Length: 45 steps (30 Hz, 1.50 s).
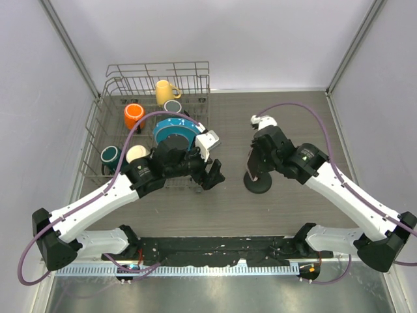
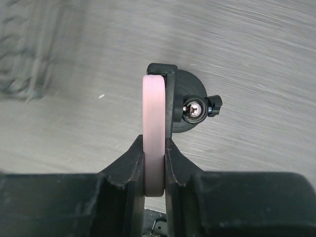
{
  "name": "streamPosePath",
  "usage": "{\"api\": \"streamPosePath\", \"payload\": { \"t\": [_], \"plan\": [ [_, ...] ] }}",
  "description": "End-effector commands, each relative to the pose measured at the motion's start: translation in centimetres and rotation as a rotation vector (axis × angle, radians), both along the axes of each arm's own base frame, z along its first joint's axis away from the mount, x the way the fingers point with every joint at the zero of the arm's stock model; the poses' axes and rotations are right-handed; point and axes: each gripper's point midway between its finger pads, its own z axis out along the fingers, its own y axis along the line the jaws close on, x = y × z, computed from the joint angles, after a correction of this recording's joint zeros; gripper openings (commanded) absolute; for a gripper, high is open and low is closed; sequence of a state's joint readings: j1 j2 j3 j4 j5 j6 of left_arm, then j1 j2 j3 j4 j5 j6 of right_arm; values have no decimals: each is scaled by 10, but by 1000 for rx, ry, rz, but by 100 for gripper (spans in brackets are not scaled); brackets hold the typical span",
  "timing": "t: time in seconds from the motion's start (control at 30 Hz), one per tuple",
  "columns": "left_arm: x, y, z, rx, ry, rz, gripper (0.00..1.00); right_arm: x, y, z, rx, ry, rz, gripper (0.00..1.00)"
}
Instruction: Place the phone on the phone stand
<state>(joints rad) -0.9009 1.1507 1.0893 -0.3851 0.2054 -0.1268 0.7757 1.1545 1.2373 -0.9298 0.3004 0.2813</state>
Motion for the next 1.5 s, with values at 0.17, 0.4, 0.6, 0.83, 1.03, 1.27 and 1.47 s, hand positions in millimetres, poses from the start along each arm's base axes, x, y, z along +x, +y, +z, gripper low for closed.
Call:
{"api": "streamPosePath", "payload": {
  "t": [0.17, 0.4, 0.6, 0.83, 1.03, 1.27, 1.47],
  "plan": [
    [-1, -2, 21, -62, -36, -9, 79, 22, -156, 83, -41, -348, -752, 0],
    [0, -5, 16, -47, -13, -8, 79, -11, -211, 84, -46, -412, -1065, 1],
    [-1, -8, 13, -39, 8, -14, 78, -45, -236, 93, 67, -487, -1258, 0],
    [-3, -9, 17, -54, 22, -21, 78, -74, -244, 86, 185, -460, -1313, 0],
    [-4, -7, 22, -63, 17, -15, 78, -77, -258, 89, 129, -499, -1378, 0],
    [-5, -7, 23, -62, 31, -10, 78, -60, -265, 101, 0, -543, -1425, 0],
    [-3, -5, 23, -59, 34, 5, 78, -34, -266, 82, 10, -470, -1467, 0]
  ]
}}
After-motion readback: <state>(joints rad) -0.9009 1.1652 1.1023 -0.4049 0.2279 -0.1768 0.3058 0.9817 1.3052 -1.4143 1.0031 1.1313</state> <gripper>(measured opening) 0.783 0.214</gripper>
